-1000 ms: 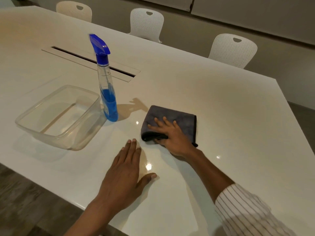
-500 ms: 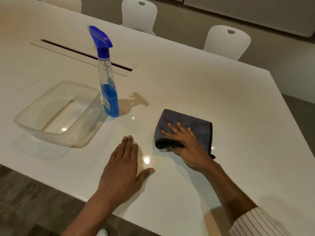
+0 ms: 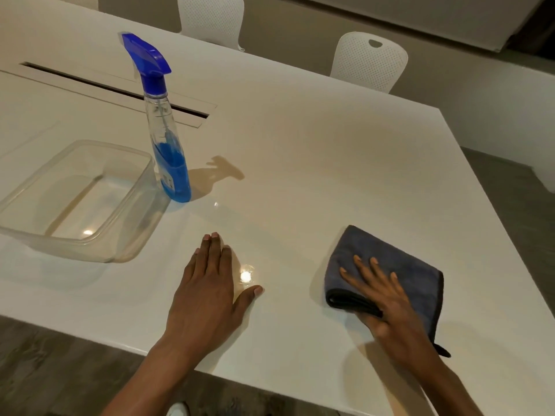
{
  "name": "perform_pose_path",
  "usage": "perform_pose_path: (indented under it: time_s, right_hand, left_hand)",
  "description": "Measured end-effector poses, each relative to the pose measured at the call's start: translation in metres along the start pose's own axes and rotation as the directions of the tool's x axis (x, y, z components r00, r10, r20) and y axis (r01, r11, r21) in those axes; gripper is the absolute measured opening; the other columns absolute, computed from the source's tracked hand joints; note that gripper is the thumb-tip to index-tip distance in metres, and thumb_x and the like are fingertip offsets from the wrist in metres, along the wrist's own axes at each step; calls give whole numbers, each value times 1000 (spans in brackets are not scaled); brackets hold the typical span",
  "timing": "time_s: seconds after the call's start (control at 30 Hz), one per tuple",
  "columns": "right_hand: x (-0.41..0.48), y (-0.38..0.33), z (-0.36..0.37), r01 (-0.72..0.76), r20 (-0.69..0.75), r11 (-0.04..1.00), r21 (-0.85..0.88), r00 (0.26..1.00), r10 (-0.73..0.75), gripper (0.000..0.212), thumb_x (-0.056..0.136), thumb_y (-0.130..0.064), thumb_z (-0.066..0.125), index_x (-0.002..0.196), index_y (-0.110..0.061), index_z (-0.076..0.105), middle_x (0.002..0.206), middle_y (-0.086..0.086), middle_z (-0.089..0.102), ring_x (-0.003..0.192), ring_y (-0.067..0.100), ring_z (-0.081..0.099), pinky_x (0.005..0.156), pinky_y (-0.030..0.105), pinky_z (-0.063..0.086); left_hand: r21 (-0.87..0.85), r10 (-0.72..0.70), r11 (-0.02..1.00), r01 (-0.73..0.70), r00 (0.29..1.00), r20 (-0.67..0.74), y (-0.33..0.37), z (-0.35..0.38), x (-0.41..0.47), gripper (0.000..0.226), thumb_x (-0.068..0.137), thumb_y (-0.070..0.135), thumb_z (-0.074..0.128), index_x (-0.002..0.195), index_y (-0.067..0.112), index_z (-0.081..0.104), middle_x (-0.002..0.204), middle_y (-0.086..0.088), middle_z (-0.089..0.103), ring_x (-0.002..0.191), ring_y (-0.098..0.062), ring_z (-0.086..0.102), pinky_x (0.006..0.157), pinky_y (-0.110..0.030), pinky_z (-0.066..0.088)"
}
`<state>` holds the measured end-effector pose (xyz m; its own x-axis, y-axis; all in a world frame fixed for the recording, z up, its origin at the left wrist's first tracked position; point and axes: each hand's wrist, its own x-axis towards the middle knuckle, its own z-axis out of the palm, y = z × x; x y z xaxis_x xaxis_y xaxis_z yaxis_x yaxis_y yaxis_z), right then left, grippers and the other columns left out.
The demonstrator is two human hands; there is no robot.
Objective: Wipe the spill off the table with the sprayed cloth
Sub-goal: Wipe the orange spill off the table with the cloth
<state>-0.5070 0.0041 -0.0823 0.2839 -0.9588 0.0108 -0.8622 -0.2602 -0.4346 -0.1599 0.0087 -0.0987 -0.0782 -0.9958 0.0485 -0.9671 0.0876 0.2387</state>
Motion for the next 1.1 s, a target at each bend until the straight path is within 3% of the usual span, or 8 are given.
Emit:
perform_pose_path:
  time_s: [0.17,0.3,0.43,0.57,0.73,0.83,1.0,1.1]
  right_hand:
    - [-6,-43,30,-12,-9,998,-61,1000,11,72,97,-34,46,158,-57,15,172,-24,-1,160,7,-14,131,49,-7]
    - [17,-58,41,31,30,987,-156,999,-27,73,102,-32,50,158,-58,11,172,-21,-7,159,9,-20,130,46,-11]
    - [36,-40,27,-26,-10,989,-148,1000,25,74,105,-23,51,159,-54,13,173,-18,-2,161,13,-12,131,46,-6]
    - [18,-13,14,-189,-91,973,-132,980,178,76,104,-21,53,158,-54,10,173,-16,-3,162,18,-9,131,51,-2]
    - [-26,-18,23,-162,-116,973,-164,983,144,88,100,-18,59,159,-56,5,173,-20,-7,160,12,-17,131,48,-6]
    - [-22,-4,16,-140,-100,976,-167,987,125,86,101,-19,58,159,-56,7,172,-22,-6,160,11,-16,130,46,-7]
    - [23,48,-11,-248,-113,956,-158,966,232,73,105,-25,54,160,-52,14,173,-14,1,162,20,-4,131,52,1]
    - [19,52,-12,-253,-108,952,-171,966,237,74,106,-26,53,160,-50,10,173,-11,-1,162,22,-5,129,49,-3]
  left_hand:
    - [1,29,1000,-29,1000,-9,0,3,-1,98,101,74,27,165,0,24,175,-20,12,163,-33,11,130,-42,10]
    - [-6,135,991,-135,989,-54,13,5,-1,78,104,57,41,158,0,39,170,-22,30,159,-33,24,127,-44,19]
    - [-9,264,965,-264,965,-4,43,10,-1,80,105,59,25,159,2,39,173,-19,24,161,-31,21,130,-42,15]
    - [7,309,951,-309,951,-24,68,20,-5,83,105,62,29,158,0,40,172,-22,26,161,-33,23,132,-43,16]
    - [26,328,944,-328,944,-19,82,25,-8,80,105,60,34,158,0,40,171,-22,26,160,-33,24,132,-43,17]
    - [35,331,943,-330,944,-20,90,26,-6,78,106,57,34,157,-1,43,170,-23,28,159,-34,27,132,-44,21]
    - [43,346,938,-344,938,-29,111,33,6,82,106,60,37,156,-5,41,169,-27,29,159,-38,27,128,-48,23]
    - [21,379,925,-379,925,-15,129,37,7,84,106,61,33,157,-5,38,170,-27,25,160,-38,22,128,-49,20]
